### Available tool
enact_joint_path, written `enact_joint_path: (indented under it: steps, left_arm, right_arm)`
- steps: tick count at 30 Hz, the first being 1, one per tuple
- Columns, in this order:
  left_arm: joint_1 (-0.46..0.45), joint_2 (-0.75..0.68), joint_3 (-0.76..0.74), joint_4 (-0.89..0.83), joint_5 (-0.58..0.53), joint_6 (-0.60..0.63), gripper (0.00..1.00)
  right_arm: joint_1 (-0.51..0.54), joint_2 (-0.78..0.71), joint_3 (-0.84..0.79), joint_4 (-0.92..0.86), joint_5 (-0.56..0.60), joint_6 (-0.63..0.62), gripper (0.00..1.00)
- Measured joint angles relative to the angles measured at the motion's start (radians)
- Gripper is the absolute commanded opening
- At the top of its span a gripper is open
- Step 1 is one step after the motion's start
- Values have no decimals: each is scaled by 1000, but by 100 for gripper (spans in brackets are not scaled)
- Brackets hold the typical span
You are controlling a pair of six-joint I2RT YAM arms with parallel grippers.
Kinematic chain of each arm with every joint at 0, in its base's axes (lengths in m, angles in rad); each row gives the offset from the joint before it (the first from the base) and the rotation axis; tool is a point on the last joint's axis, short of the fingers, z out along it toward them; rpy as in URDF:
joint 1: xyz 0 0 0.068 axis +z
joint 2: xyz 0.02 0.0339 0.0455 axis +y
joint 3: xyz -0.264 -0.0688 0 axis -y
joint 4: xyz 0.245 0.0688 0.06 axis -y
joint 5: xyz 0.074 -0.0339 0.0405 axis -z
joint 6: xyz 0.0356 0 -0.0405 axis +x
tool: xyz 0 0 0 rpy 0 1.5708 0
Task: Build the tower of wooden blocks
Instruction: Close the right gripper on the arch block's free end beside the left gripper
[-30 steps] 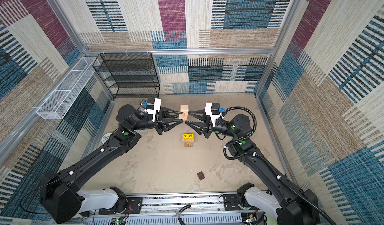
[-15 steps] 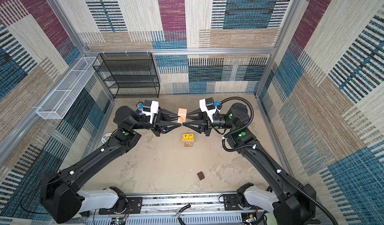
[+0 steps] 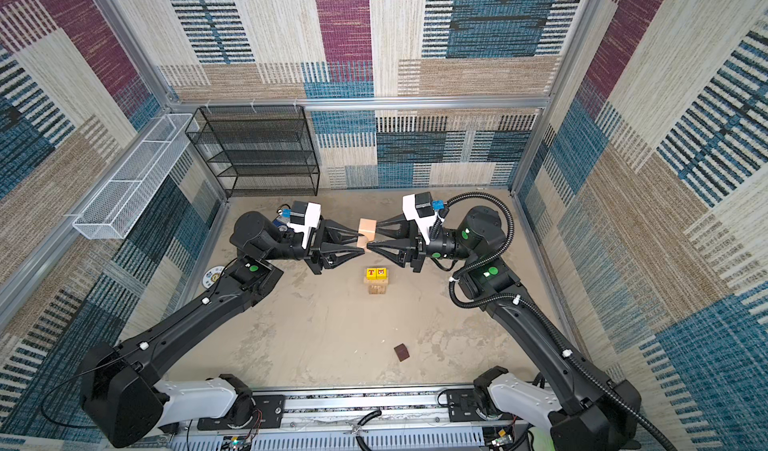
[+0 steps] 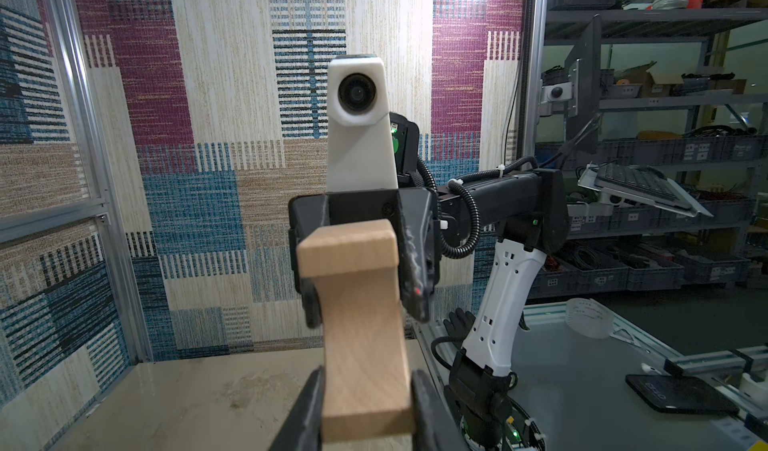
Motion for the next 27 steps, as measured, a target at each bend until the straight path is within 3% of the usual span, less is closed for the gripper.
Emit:
enact_joint_path:
  steps: [15,27]
  left_arm:
    - [0,-2,-3,-30,-36,26,0]
    - [0,-11,-7,-36,-43,37,0]
  right_arm:
    - [0,-12,-24,-25,48,2,41]
    - [-1,-8,-27,-23,29,18,17]
